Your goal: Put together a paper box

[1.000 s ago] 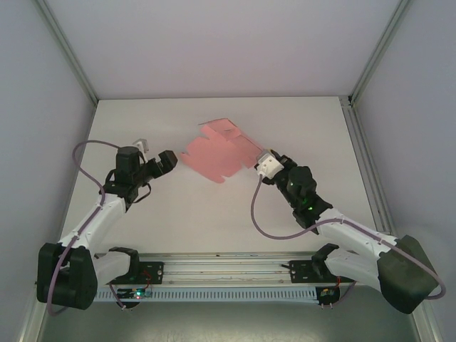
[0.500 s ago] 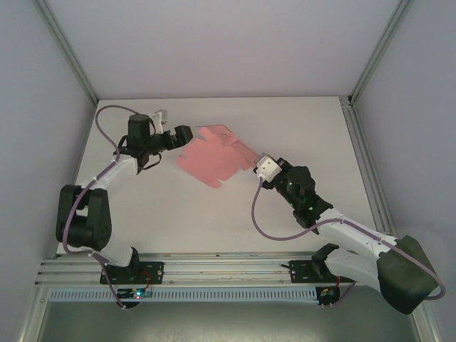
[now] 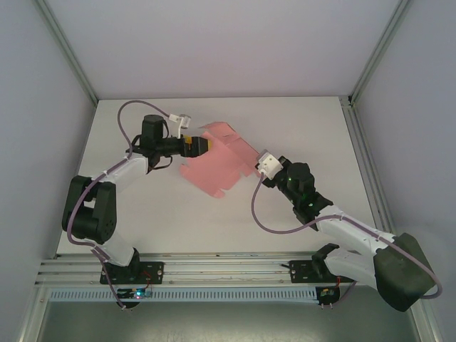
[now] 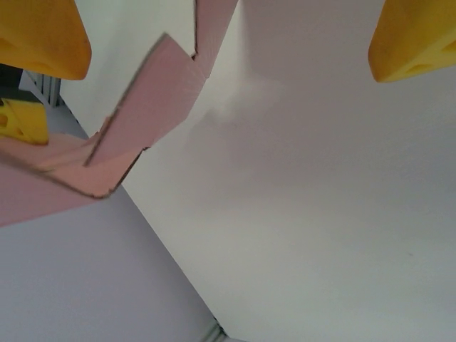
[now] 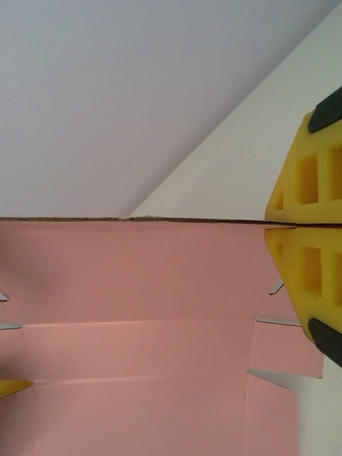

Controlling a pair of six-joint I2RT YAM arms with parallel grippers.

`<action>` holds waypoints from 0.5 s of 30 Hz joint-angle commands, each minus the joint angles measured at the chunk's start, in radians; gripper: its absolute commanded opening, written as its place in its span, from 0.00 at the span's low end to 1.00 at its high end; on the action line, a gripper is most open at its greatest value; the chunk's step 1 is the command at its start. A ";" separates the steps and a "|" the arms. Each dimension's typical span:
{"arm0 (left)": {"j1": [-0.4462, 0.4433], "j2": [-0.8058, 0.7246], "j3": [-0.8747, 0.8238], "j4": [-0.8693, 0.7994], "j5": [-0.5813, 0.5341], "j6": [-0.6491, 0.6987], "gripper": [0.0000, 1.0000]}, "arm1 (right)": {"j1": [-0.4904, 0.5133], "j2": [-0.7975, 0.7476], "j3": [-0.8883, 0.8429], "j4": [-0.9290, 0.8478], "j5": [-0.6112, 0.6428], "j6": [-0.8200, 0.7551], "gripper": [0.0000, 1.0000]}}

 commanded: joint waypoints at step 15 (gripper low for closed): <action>0.004 -0.237 -0.121 -0.210 -0.513 0.016 1.00 | -0.042 -0.014 0.044 -0.021 -0.060 0.054 0.08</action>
